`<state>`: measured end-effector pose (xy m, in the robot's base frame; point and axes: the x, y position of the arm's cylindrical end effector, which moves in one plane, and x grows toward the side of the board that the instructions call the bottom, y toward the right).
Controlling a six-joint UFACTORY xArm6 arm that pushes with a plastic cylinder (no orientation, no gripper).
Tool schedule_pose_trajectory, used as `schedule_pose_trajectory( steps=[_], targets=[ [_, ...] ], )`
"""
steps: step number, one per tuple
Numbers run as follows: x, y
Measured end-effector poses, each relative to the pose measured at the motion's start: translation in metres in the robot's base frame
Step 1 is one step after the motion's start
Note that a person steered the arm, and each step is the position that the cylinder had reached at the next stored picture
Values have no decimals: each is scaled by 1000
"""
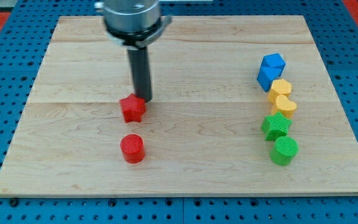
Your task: Move the blue cube away from the blue triangle
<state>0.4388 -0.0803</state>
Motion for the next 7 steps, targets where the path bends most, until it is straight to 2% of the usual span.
schedule_pose_trajectory(
  steps=[1, 2, 3, 5, 6, 7],
  targets=[
    [-14, -11],
    [42, -1],
    [26, 43],
    [-151, 192],
    [-165, 297],
    [-110, 310]
  ],
)
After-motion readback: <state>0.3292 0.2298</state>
